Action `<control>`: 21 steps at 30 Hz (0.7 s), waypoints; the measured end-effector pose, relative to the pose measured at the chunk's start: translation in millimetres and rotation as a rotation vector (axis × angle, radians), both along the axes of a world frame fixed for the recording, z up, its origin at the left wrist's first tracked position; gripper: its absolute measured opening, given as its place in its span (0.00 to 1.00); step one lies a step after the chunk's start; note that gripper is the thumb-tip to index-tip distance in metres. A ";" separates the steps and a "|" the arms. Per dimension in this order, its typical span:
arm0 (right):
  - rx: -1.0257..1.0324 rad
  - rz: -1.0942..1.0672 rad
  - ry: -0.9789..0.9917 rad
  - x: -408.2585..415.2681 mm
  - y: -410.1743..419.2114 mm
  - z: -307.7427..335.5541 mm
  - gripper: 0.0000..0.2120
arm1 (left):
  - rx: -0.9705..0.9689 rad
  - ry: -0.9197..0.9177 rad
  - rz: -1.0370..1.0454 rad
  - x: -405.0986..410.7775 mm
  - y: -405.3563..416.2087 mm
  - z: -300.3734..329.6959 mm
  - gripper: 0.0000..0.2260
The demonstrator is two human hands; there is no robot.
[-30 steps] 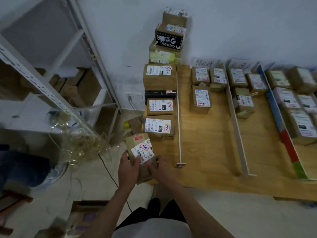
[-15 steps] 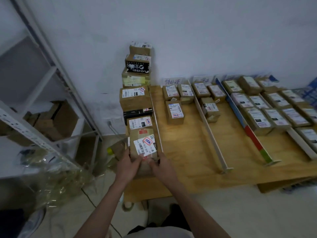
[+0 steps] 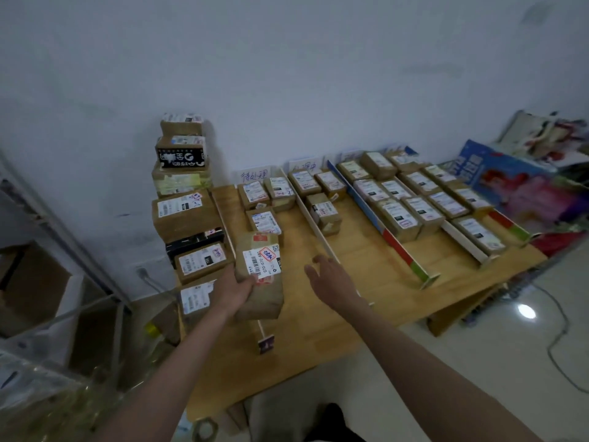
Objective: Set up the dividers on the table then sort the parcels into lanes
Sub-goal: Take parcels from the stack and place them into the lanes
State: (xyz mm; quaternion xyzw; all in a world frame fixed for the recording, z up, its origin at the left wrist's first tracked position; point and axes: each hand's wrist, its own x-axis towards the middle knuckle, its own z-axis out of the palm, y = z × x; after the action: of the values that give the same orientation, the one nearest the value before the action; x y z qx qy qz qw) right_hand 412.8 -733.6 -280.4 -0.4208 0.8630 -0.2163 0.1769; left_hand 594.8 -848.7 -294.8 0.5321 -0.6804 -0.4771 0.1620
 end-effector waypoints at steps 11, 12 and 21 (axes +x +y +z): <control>-0.005 -0.131 0.247 -126.2 80.0 4.0 0.21 | -0.013 0.004 -0.097 -126.0 47.0 8.3 0.24; -0.003 -0.139 0.251 -140.8 89.2 2.2 0.22 | -0.011 0.001 -0.109 -142.2 54.2 7.1 0.26; 0.022 -0.193 0.265 -280.8 181.4 -12.5 0.22 | 0.017 0.027 -0.117 -293.2 136.2 2.1 0.26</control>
State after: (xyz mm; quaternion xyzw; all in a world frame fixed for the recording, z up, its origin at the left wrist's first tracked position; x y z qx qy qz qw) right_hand 132.0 -552.1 -292.9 -0.3590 0.9175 -0.1653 0.0447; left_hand 301.6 -712.5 -292.7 0.4860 -0.7042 -0.4986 0.1386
